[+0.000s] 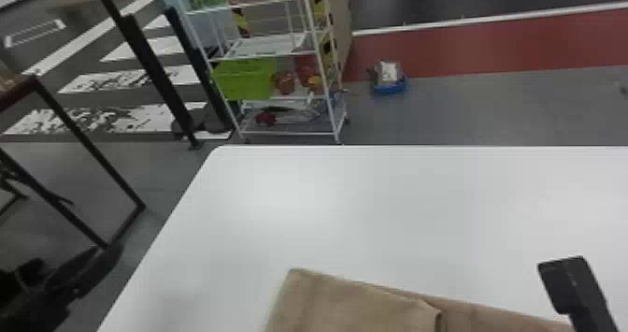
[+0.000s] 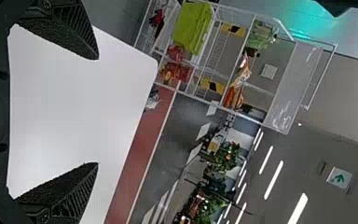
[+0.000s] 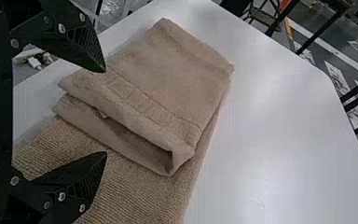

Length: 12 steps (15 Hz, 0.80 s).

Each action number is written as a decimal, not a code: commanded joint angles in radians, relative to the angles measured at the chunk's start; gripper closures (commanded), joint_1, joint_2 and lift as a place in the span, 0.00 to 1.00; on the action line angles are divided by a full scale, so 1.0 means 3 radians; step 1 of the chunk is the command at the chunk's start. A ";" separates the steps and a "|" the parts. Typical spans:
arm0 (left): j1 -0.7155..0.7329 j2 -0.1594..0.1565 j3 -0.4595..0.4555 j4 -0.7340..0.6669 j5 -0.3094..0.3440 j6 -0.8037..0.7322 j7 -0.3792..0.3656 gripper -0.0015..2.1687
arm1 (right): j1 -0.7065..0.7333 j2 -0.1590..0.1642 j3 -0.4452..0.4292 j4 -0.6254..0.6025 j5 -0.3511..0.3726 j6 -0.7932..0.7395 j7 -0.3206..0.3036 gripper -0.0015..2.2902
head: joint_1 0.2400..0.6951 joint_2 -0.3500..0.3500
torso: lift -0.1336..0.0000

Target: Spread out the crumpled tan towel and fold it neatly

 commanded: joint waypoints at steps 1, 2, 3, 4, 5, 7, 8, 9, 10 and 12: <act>-0.0001 0.0007 -0.0006 0.0000 0.0000 -0.0002 -0.0001 0.04 | -0.0089 0.0055 0.0008 0.0085 0.0044 0.0017 -0.0014 0.13 | 1.00 1.00 | 0.08; 0.0004 0.0007 -0.0001 0.0005 0.0000 -0.0002 -0.0001 0.04 | -0.0105 0.0055 0.0013 0.0110 0.0049 0.0017 -0.0014 0.14 | 1.00 1.00 | 0.08; 0.0004 0.0012 -0.0001 0.0005 0.0000 -0.0002 -0.0001 0.04 | -0.0115 0.0055 0.0029 0.0131 0.0049 0.0017 -0.0014 0.15 | 1.00 1.00 | 0.08; 0.0004 0.0012 0.0004 0.0015 0.0006 -0.0002 -0.0001 0.04 | -0.0130 0.0055 0.0039 0.0141 0.0049 0.0017 -0.0014 0.15 | 1.00 1.00 | 0.08; 0.0004 0.0017 0.0004 0.0020 0.0006 -0.0002 -0.0001 0.04 | -0.0140 0.0055 0.0059 0.0156 0.0049 0.0017 -0.0014 0.15 | 1.00 1.00 | 0.08; 0.0004 0.0017 0.0004 0.0031 0.0011 -0.0002 -0.0001 0.04 | -0.0176 0.0055 0.0080 0.0167 0.0044 0.0017 -0.0009 0.18 | 1.00 1.00 | 0.08; 0.0004 0.0017 0.0014 0.0031 0.0016 -0.0002 -0.0001 0.04 | -0.0181 0.0055 0.0085 0.0167 0.0044 0.0017 -0.0009 0.18 | 1.00 1.00 | 0.08; 0.0004 0.0022 0.0024 0.0031 0.0016 -0.0002 -0.0001 0.04 | -0.0186 0.0045 0.0080 0.0161 0.0039 0.0017 -0.0009 0.18 | 1.00 1.00 | 0.08; 0.0004 0.0022 0.0030 0.0031 0.0016 -0.0002 -0.0001 0.04 | -0.0202 0.0035 0.0070 0.0156 0.0023 0.0017 -0.0004 0.18 | 1.00 1.00 | 0.08; 0.0004 0.0022 0.0035 0.0046 0.0021 -0.0002 0.0004 0.04 | -0.0227 0.0025 0.0070 0.0161 0.0034 0.0017 -0.0004 0.18 | 1.00 1.00 | 0.08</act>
